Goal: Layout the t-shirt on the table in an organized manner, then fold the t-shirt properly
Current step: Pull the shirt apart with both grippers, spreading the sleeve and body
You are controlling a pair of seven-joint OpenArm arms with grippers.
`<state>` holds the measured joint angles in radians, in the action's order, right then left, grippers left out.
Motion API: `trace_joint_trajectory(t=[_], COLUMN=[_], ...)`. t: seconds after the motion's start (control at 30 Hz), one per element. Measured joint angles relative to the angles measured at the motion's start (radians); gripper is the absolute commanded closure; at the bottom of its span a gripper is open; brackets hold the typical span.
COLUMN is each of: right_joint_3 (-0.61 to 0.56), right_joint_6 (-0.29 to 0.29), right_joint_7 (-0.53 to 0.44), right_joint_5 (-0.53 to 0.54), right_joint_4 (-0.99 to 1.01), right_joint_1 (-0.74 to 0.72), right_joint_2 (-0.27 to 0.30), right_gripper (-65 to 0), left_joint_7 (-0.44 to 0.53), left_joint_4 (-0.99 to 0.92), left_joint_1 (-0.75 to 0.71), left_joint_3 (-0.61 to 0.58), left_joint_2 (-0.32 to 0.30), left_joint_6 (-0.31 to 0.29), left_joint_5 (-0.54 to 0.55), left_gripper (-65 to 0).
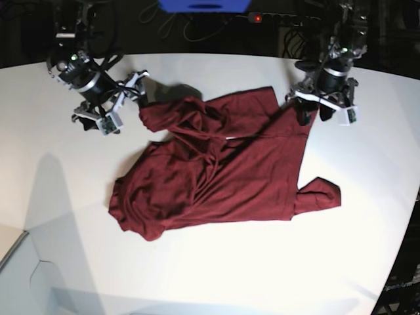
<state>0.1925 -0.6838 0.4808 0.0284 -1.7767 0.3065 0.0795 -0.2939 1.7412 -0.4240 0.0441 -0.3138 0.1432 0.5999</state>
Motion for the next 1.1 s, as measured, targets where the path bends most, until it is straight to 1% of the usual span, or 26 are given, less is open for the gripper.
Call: trace_joint_trajectory(t=[0.17,0.37,0.43,0.5,0.57,0.63,0.67,0.77,0.83,0.9,0.97,1.0,1.1], right_joint_3=[0.083,0.183,0.211,0.241,0.241,0.208,0.192,0.182,0.187,0.186,0.182,0.182,0.179], right_joint_6=[0.000,0.000,0.000,0.000,0.000,0.000,0.000,-0.004,-0.004,-0.004,-0.003,-0.003,-0.004], right_joint_7=[0.001,0.001,-0.005,-0.006,-0.005,0.005,-0.002,-0.012,-0.002,-0.009,-0.011,-0.014,-0.006], right_joint_5=[-0.003,-0.001,-0.001,-0.002,-0.002,-0.005,-0.001,0.006,0.002,0.003,0.003,0.003,0.003], right_joint_4=[0.000,0.002,0.002,0.002,0.002,0.002,0.002,0.002,0.004,0.004,0.004,0.004,0.004], right_joint_1=[0.023,0.021,0.021,0.020,0.024,0.030,0.037,0.058,0.063,0.060,0.056,0.057,0.058], right_joint_2=[-0.002,0.001,-0.001,-0.003,-0.005,-0.005,-0.004,-0.005,-0.005,0.003,0.027,0.037,0.060], right_gripper=[-49.8,-49.8,-49.7,-49.7,-50.0,-50.2,-50.2,-50.2,-50.6,-52.6,-55.6,-56.9,-58.6], left_joint_7=[-0.003,0.003,0.003,0.002,0.004,0.009,0.010,-0.009,-0.007,0.018,0.032,0.042,0.072], left_joint_4=[0.077,0.087,0.084,0.069,0.006,-0.073,-0.110,-0.202,-0.235,-0.251,-0.268,-0.285,-0.347], left_joint_1=[0.060,0.135,0.140,0.160,0.200,0.229,0.234,0.235,0.233,0.235,0.243,0.247,0.286], left_joint_3=[0.006,0.003,0.004,0.005,-0.003,-0.005,-0.016,-0.043,-0.074,-0.099,-0.119,-0.119,-0.117], left_joint_2=[-0.002,0.013,0.027,0.057,0.080,0.112,0.126,0.149,0.148,0.153,0.163,0.166,0.164], left_joint_6=[0.002,0.000,0.000,0.003,-0.010,0.000,0.008,0.002,0.008,0.011,0.005,-0.011,-0.016], left_joint_5=[-0.002,0.001,0.000,-0.008,-0.003,-0.012,-0.010,-0.010,-0.011,-0.011,-0.011,-0.011,-0.015], left_gripper=[-33.7,-33.7,-33.7,-33.7,-33.7,-33.7,-33.7,-33.7,-33.7,-33.7,-33.7,-33.7,-33.7])
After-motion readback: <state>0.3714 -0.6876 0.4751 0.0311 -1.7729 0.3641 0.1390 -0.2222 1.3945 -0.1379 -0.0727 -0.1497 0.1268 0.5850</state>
